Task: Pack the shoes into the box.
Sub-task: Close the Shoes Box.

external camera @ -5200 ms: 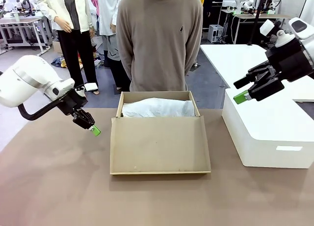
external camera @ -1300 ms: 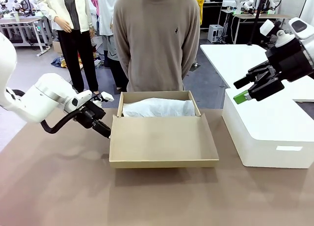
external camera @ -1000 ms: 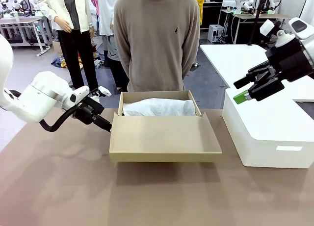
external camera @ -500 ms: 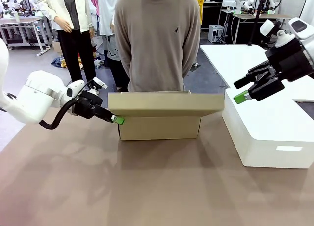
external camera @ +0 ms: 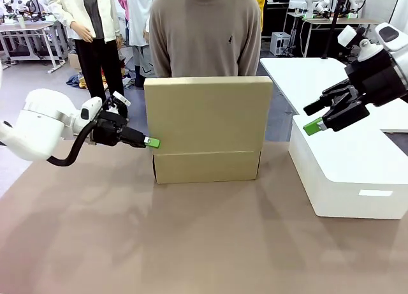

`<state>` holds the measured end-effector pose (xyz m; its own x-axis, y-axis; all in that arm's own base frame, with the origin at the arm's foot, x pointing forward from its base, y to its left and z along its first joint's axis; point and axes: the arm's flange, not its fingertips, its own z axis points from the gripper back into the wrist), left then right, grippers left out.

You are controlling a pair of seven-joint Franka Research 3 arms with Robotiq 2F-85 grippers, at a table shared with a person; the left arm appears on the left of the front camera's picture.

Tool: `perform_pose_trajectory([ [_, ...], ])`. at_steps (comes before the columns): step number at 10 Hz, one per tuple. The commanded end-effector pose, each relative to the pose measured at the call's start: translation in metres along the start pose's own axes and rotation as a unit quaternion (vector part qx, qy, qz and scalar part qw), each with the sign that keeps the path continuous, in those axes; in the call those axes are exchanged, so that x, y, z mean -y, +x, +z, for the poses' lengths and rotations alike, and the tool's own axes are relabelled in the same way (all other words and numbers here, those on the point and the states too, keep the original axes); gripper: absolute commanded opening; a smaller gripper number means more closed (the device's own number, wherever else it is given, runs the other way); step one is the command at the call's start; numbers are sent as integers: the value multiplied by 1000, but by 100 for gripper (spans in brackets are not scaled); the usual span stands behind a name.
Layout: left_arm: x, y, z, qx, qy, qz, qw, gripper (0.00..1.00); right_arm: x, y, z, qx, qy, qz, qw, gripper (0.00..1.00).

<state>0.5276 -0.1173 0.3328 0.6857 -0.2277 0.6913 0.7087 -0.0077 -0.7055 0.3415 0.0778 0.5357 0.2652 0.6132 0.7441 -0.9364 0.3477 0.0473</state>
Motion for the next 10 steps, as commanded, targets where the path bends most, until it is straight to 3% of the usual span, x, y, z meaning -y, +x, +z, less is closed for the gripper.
perform_pose_trajectory([
  [1, 17, 2, 2, 18, 60, -21, 998, 0, 2, 1, -3, 18, 4, 11, 1000, 100],
  [4, 25, 18, 14, 16, 158, -51, 986, 0, 2, 1, -3, 18, 4, 11, 1000, 100],
  [5, 24, 20, 18, 12, 166, -47, 985, 0, 2, 1, -3, 18, 4, 11, 1000, 100],
  [6, 19, 24, 20, 7, 122, -41, 992, 0, 2, 1, -3, 18, 4, 11, 1000, 100],
  [10, 19, 24, 20, 7, 122, -41, 992, 0, 2, 1, -3, 18, 4, 11, 1000, 100],
])
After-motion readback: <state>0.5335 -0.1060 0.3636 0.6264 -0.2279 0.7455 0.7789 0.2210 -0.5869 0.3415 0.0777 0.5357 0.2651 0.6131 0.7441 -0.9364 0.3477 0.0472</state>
